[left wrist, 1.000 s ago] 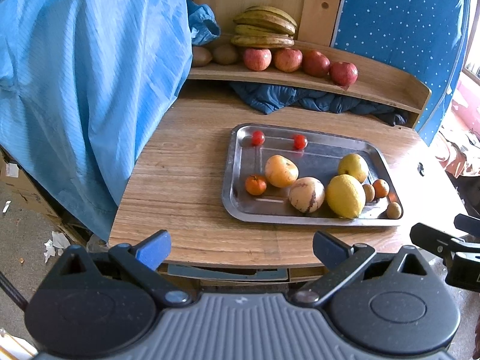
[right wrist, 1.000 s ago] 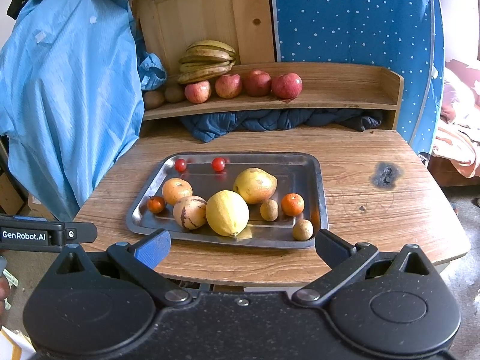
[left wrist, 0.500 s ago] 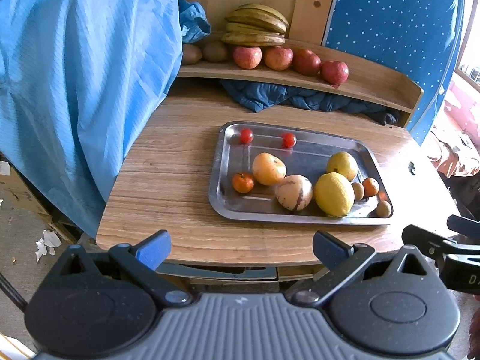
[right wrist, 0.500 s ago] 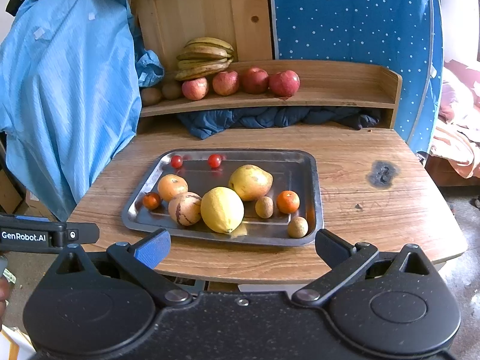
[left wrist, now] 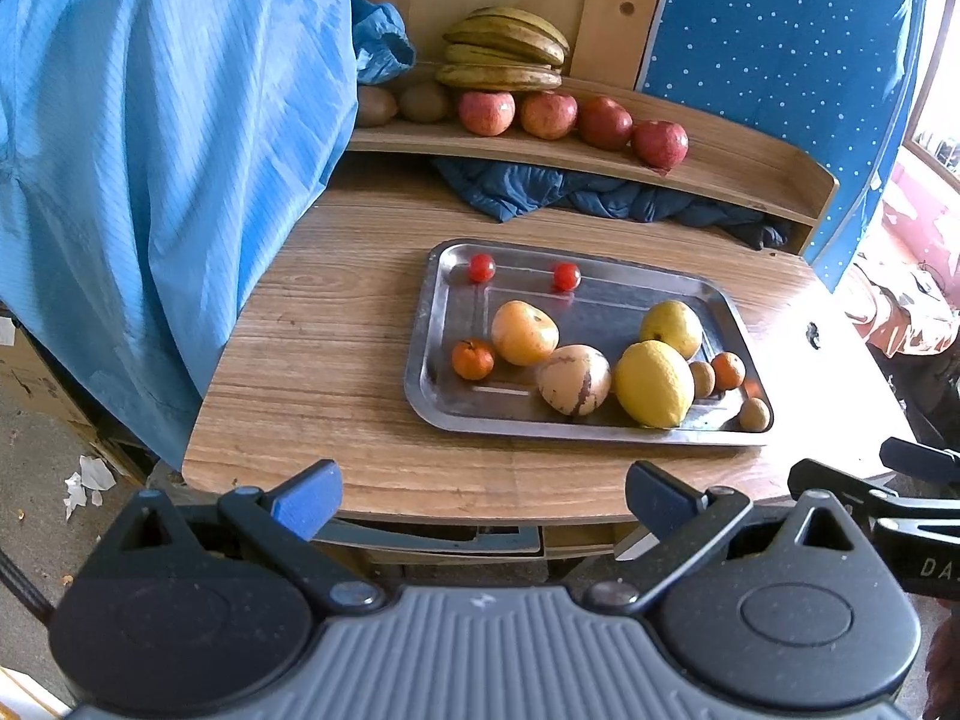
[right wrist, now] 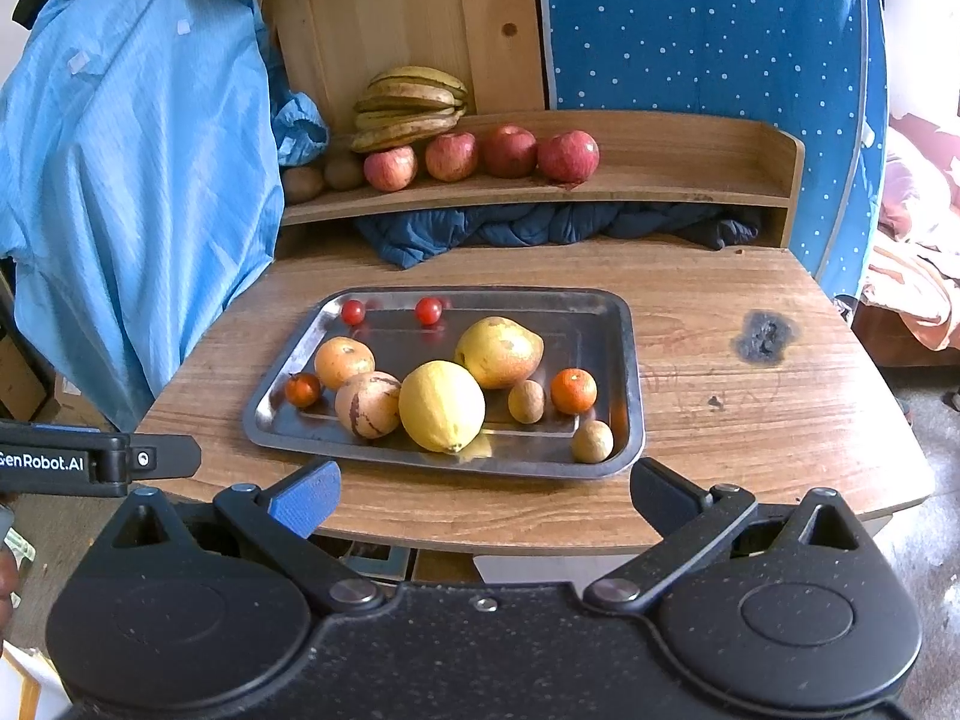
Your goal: Organize fruits
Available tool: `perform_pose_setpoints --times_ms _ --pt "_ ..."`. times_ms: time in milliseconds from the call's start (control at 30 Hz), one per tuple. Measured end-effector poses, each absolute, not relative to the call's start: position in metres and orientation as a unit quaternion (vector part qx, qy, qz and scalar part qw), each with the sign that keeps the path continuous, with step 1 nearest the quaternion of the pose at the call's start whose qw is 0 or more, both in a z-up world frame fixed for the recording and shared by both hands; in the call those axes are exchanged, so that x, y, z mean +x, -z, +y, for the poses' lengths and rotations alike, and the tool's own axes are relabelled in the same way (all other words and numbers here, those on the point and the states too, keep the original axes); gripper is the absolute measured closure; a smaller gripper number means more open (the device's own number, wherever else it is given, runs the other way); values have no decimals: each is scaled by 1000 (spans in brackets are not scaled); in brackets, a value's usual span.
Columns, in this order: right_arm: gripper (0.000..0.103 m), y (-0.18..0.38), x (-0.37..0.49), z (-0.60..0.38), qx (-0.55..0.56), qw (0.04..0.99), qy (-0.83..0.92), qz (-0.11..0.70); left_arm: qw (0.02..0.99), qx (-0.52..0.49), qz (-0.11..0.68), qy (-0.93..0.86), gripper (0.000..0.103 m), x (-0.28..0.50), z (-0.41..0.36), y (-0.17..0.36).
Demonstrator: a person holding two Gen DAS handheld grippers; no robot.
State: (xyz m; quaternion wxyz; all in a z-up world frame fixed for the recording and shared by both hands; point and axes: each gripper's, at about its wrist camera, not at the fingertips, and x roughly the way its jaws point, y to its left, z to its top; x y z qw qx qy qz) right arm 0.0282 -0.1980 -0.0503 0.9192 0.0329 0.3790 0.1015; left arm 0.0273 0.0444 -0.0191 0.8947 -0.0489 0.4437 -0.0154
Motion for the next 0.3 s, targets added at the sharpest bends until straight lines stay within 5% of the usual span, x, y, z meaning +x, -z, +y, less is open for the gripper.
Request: perform_pose_setpoints --times_ms 300 --pt "1 50 27 -198 33 919 -102 379 893 -49 446 17 1 25 42 19"
